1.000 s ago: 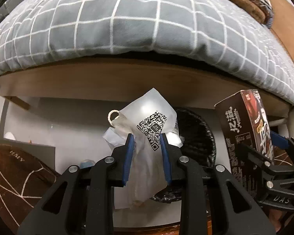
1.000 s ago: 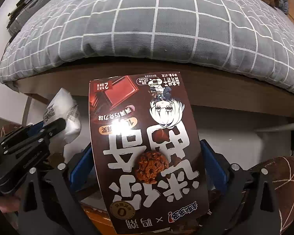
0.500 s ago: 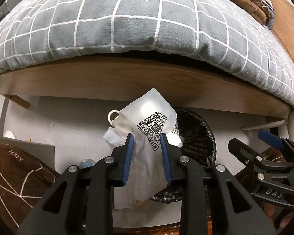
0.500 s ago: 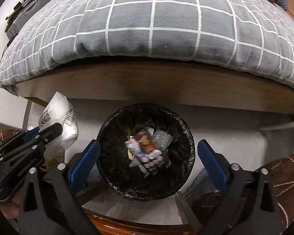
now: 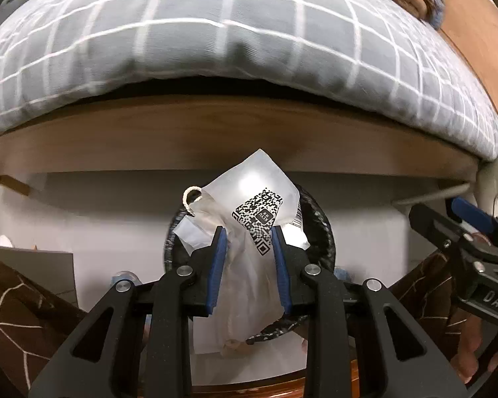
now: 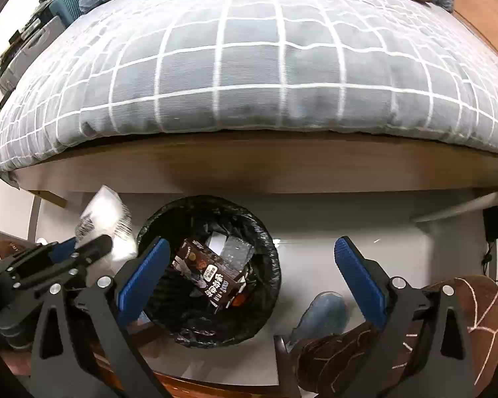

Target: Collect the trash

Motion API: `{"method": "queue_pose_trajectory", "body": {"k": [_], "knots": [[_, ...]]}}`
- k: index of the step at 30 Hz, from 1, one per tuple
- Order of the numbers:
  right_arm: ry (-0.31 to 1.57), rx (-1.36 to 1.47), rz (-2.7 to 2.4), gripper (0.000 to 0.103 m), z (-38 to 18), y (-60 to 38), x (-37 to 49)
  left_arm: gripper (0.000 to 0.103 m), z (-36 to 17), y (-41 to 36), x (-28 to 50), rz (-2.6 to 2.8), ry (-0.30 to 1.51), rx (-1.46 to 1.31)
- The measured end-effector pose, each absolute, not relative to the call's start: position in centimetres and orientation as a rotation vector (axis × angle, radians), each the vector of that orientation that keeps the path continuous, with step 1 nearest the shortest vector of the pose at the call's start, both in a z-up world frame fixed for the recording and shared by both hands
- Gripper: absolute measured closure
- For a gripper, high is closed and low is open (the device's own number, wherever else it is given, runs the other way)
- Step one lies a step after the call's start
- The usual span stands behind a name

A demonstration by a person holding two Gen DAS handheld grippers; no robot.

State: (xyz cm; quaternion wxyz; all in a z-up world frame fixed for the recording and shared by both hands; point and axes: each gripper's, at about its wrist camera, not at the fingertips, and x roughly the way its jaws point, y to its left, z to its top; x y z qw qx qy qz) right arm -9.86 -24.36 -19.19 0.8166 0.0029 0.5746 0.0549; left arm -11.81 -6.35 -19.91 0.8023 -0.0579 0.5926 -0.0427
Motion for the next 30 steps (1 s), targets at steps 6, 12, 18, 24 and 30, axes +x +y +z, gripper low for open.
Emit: {"method": "queue_pose_trajectory", "body": {"k": [6, 12, 18, 24, 30], "knots": [[1.215, 0.022, 0.074, 0.008, -19.7, -26.0, -10.5, 0.076, -21.1, -8.9, -11.7, -0.13, 1.292, -0.087], [1.215, 0.031, 0.071, 0.008, -20.7, -26.2, -10.7, 0.07, -21.6, -9.8, -11.9, -0.124, 1.29, -0.08], [1.219, 0.05, 0.076, 0.008, -21.2, -26.1, -10.6, 0.049, -21.2, -9.5, -12.3, -0.102, 1.261, -0.093], [1.215, 0.053, 0.059, 0.008, -21.2, -26.2, -10.6, 0.025, -20.4, -9.3, -12.4, -0.083, 1.236, -0.094], [1.211, 0.068, 0.081, 0.008, -21.2, -25.8, -10.5, 0.007, -19.5, -8.2, -12.5, -0.062, 1.221, -0.086]]}}
